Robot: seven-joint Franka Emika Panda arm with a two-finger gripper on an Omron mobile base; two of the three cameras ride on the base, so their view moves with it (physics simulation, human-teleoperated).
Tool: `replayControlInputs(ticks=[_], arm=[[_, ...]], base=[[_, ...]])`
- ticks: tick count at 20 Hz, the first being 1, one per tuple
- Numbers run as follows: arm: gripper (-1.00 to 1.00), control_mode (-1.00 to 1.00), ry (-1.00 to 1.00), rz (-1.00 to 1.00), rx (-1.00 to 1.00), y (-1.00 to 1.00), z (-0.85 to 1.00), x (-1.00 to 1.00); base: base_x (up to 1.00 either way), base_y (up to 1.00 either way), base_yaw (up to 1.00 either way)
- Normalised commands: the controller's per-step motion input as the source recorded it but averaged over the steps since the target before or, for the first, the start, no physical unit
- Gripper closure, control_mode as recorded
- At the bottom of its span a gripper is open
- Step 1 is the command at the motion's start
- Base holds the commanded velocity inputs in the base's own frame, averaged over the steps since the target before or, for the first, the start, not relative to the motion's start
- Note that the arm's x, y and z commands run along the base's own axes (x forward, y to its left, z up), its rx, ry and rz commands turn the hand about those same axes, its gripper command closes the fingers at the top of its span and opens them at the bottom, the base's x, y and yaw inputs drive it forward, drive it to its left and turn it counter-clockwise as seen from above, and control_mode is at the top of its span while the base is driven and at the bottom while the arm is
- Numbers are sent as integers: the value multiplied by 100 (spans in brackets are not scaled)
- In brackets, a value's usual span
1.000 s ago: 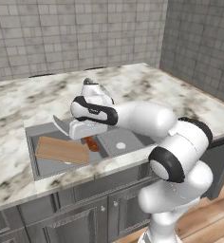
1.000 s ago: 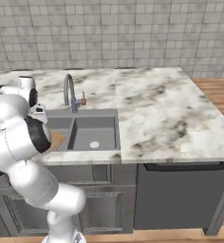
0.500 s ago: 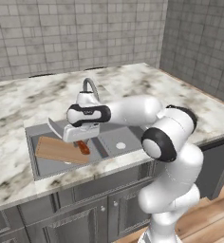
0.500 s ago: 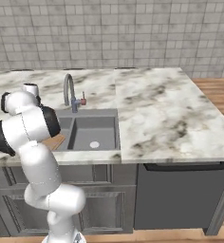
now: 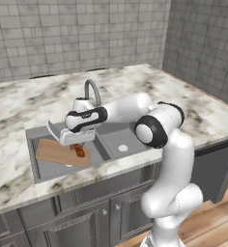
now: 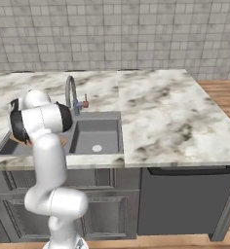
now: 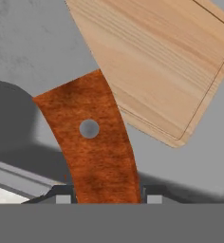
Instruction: Move the cutting board and knife to the sink. Then move spray from the cabinet to the counter.
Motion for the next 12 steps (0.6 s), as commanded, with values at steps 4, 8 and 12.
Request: replayControlInputs(ticks=[4,8,12], arm=[[100,-100,0,-3,0,13,-38,50],[100,-100,0,-4,0,17,-39,44],[100,-100,-1,-4,0,19,-37,42]], base=[[0,0,0],[0,0,0],[0,0,0]])
